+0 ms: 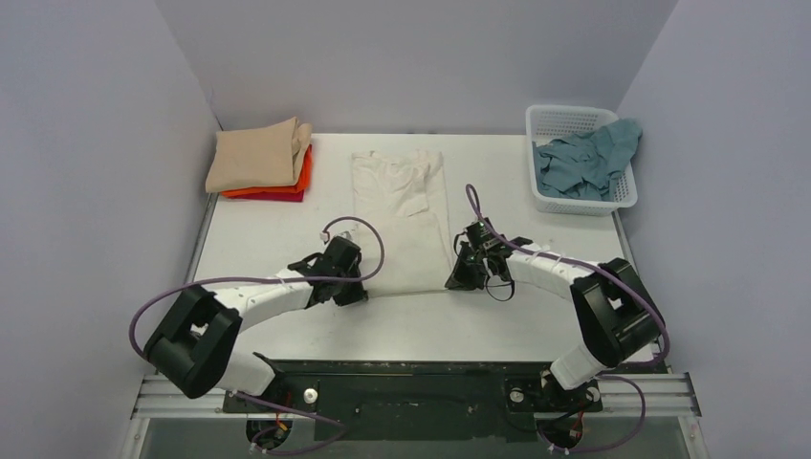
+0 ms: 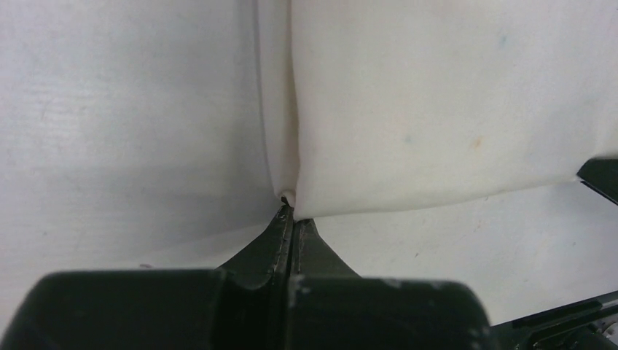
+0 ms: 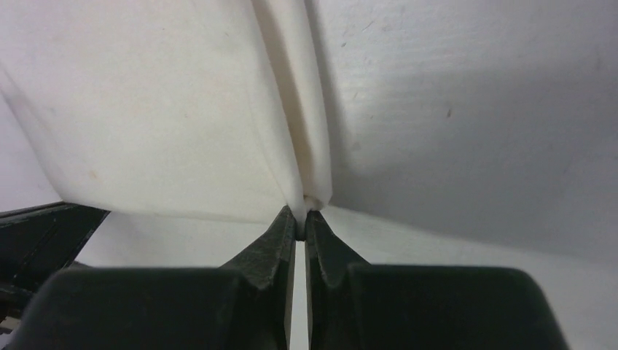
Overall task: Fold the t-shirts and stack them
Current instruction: Grab one side of the 2/3 rectangular tshirt with both arms, then fold the long partially folded tshirt into a neat square
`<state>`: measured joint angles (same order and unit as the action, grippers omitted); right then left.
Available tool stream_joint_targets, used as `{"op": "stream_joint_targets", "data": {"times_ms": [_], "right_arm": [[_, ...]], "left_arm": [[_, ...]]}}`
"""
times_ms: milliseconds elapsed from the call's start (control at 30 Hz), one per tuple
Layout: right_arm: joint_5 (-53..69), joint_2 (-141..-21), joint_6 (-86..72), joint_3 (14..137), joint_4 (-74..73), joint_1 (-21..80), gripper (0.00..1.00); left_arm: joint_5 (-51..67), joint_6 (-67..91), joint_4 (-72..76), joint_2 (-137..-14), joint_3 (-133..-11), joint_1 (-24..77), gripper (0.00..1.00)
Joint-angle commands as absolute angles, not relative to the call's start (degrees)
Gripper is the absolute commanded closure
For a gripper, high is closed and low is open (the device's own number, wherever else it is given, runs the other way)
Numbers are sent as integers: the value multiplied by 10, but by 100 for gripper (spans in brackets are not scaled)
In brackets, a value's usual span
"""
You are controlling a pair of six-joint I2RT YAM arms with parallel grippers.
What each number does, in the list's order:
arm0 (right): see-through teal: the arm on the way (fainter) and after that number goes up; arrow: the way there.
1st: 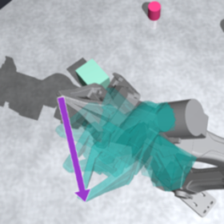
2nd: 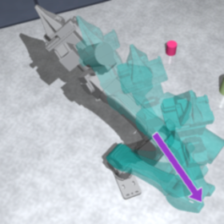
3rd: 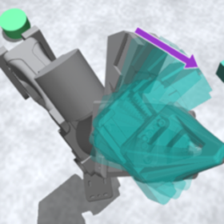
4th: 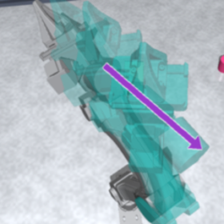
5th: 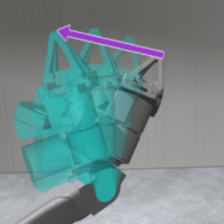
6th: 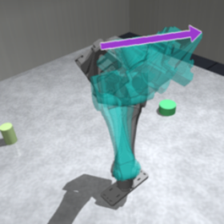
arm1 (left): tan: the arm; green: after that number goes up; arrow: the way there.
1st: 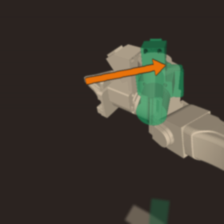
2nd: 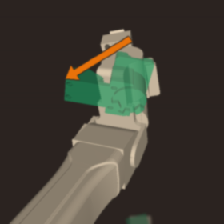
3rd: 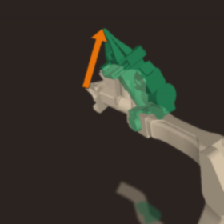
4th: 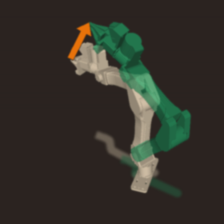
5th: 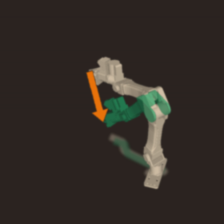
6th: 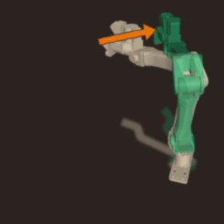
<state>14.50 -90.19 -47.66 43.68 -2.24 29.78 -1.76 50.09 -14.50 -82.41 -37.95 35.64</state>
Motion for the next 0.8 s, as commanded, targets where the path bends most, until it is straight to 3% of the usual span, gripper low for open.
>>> {"op": "stream_joint_targets", "data": {"times_ms": [0,500,767], "right_arm": [[155,-839,-462,417,-74,325,100],[139,-632,-543,348,-168,443,100],[98,-633,-489,471,-193,398,100]], "left_arm": [[-58,482,-133,-752,-340,377,100],[-106,604,-288,-434,-263,525,100],[-176,534,-244,-487,-379,513,100]]}}
